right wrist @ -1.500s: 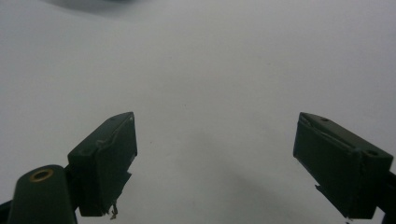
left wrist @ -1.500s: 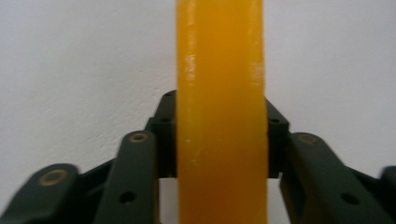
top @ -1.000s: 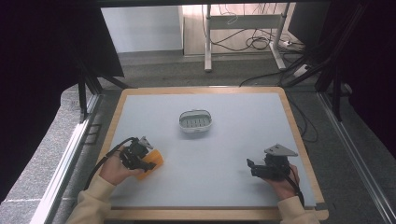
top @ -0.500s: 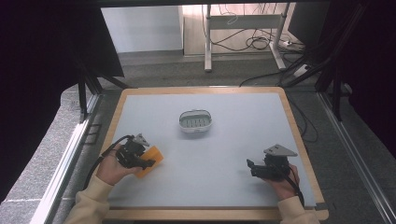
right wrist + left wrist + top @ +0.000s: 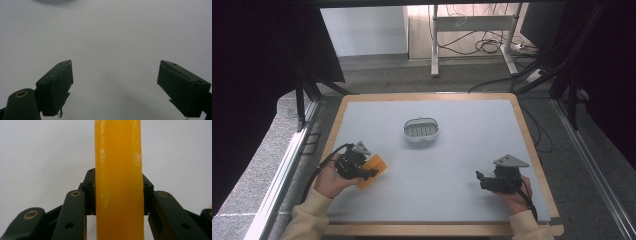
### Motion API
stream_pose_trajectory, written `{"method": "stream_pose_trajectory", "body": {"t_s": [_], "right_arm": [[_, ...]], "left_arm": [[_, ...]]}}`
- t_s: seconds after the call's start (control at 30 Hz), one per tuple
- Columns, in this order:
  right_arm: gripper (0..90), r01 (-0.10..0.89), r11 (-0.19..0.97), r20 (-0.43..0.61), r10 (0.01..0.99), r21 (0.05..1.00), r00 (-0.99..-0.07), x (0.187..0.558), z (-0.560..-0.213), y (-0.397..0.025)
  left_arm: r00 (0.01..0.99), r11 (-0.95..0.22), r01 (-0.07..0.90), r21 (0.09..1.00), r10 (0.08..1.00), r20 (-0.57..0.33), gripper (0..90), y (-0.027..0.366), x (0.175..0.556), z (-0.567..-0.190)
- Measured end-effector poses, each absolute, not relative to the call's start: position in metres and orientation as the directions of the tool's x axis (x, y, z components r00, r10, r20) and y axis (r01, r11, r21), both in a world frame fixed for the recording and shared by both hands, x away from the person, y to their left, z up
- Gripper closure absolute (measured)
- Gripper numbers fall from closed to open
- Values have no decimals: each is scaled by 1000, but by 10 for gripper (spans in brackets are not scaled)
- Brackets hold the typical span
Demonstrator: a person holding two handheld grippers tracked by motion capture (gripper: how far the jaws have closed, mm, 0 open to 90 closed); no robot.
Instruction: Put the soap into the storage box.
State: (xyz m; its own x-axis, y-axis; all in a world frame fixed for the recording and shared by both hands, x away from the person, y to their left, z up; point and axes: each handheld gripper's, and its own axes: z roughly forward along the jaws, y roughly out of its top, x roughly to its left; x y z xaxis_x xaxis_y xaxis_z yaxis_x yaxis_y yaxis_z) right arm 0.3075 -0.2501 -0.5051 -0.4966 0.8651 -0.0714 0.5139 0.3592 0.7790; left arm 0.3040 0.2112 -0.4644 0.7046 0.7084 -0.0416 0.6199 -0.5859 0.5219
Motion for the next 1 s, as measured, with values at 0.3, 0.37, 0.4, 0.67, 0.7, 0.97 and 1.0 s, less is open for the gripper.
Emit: {"method": "stream_pose_trajectory", "body": {"t_s": [0.3,0.37,0.4,0.67,0.7,0.97,1.0], "right_arm": [[136,520,355,-61,864,777,-499,308,-507,-249],[136,514,351,-59,864,783,-500,307,-506,-250],[136,512,350,-59,864,784,-500,307,-506,-250],[137,503,355,-68,862,788,-502,305,-504,-250],[137,502,355,-70,862,789,-501,305,-504,-250],[136,501,358,-75,863,788,-499,307,-506,-251],[136,501,358,-76,863,788,-499,307,-506,-251]], "left_arm": [[706,-578,617,534,706,-52,618,207,305,-456],[703,-577,619,533,709,-48,618,206,306,-453],[704,-582,616,531,709,-39,619,206,308,-452],[692,-567,613,550,721,-27,619,204,313,-441],[694,-569,611,550,719,-27,619,204,313,-440],[694,-553,594,584,720,-24,619,203,315,-433],[694,-551,596,584,719,-30,619,202,316,-432]]}}
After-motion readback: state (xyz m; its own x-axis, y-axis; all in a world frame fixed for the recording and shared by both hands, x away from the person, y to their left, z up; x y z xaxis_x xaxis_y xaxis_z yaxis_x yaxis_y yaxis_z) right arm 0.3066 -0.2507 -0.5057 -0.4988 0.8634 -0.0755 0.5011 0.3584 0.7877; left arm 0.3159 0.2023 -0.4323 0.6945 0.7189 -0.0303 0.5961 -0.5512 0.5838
